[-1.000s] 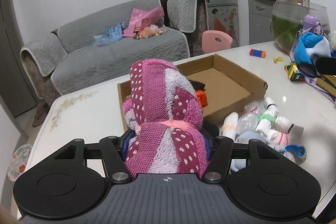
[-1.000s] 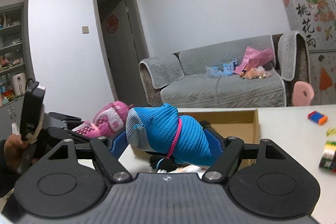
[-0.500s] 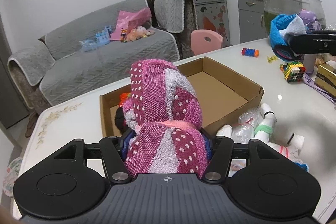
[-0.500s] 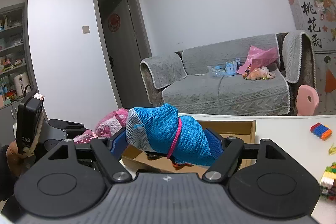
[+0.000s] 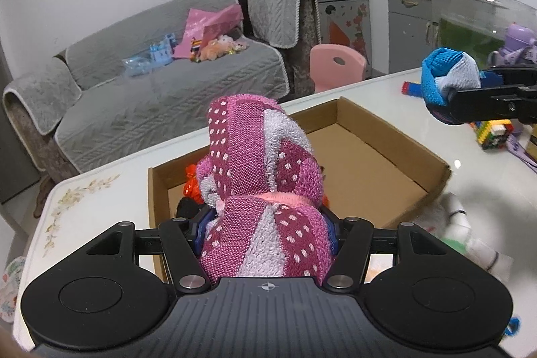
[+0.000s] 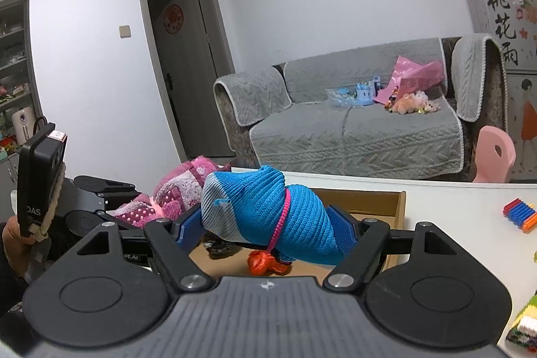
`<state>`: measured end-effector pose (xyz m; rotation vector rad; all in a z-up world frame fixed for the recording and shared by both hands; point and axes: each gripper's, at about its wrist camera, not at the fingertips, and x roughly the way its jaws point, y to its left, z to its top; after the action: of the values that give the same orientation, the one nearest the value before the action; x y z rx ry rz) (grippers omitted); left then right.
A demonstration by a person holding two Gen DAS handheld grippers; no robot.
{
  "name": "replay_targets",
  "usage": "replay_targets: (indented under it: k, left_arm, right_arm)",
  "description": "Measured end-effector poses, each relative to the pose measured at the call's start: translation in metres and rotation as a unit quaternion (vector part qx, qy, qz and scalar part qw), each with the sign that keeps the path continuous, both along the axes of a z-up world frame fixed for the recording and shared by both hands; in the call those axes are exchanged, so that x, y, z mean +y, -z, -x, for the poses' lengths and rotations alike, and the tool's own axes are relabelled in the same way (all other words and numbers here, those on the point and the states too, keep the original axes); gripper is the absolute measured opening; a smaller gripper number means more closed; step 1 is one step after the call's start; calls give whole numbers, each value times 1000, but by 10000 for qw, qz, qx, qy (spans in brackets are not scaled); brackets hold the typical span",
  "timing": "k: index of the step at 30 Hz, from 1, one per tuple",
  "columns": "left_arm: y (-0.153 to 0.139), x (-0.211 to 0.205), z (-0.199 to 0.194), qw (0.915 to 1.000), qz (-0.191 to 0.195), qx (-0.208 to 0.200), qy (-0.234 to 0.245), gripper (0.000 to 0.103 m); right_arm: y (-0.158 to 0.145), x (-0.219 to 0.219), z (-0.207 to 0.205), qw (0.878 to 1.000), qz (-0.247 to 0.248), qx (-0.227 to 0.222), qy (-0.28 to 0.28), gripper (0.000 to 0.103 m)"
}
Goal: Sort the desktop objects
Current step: 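Carry the pink sock and blue sock over the cardboard tray with both tools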
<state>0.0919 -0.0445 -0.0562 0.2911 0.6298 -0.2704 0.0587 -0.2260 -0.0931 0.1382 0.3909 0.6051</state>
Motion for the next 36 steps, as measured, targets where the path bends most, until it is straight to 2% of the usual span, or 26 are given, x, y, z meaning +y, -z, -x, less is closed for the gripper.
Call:
replay_targets:
  k: [10, 14, 20, 31, 36]
  left_arm:
    - [14, -1, -45, 9995, 0, 282, -115, 66]
    - [21, -4, -57, 9987, 138, 459, -160, 66]
    - [31, -13, -74, 9979, 112, 604, -223, 66]
    - [49, -11, -92, 9956, 237, 827, -379, 66]
    - [48, -7, -97, 9949, 340, 846, -421, 67]
  right_arm:
    - [11, 5, -30, 9995, 196, 263, 42, 74]
    - [18, 8, -40, 9988, 304, 377, 30, 74]
    - [24, 11, -56, 9975, 435, 540, 104, 74]
    - [36, 24, -92, 9913, 897, 910, 304, 74]
    - [44, 29, -100, 9883, 1076, 1017, 371, 74]
